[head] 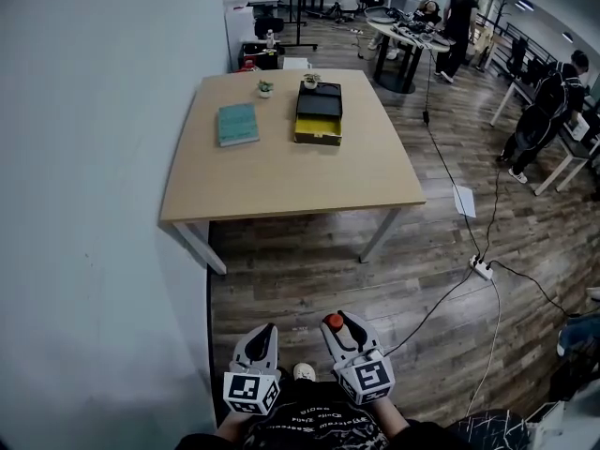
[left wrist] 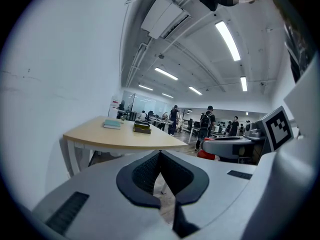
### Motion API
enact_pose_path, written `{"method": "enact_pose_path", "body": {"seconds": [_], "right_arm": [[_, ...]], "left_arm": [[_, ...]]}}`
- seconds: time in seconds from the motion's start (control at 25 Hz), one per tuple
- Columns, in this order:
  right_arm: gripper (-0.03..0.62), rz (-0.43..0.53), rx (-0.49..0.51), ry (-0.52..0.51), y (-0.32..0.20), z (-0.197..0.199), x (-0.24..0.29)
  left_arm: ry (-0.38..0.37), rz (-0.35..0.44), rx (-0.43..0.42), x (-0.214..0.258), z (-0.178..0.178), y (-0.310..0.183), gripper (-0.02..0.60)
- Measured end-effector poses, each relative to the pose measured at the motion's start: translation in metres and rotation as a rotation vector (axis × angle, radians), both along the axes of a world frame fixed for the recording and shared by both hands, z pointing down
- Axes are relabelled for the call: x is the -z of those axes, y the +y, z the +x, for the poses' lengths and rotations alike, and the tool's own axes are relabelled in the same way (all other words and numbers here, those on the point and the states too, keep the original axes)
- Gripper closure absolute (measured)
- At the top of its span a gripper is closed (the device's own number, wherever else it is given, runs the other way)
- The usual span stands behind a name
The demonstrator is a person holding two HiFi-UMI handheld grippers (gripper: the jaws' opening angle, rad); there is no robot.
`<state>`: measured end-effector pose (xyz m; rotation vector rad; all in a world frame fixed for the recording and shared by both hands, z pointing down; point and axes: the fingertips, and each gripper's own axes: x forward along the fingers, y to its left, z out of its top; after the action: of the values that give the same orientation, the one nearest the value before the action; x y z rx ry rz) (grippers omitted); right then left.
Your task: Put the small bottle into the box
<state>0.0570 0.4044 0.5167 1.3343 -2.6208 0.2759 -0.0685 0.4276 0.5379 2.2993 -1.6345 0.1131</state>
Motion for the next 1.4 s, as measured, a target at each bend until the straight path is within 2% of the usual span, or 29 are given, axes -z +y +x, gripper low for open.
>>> {"method": "enact_pose_path", "body": {"seconds": [0.28,0.64,0.88,1.12,1.4], "right_arm": [[0.437,0.008,-0.008,0.014,-0.009,0.01,0.0],[0.437,-0.005,-0.073,0.01,-0.059,0.0,-0.006],[0.437,0.021,-0.095,0.017,-0.114,-0.03,0.001],[0.437,0.024,-0.128,0.028,-0.163,-0.06,-0.004],[0.437,0.018,-0.144,0.027,-0.198,-0.087,-0.009]], "left_arm": [[-0.002,-0.015,-0.008,-0.01,0.012,-0.014,0.578],[-0.009,-0.016,-0.1,-0.014,0.011,-0.077,0.578],[0.017,-0.007,-0.169,-0.013,-0.011,-0.135,0.578],[0.019,-0.012,-0.196,-0.022,-0.045,-0.19,0.578],[0.006,-0.031,-0.244,-0.029,-0.069,-0.234,0.578]]}}
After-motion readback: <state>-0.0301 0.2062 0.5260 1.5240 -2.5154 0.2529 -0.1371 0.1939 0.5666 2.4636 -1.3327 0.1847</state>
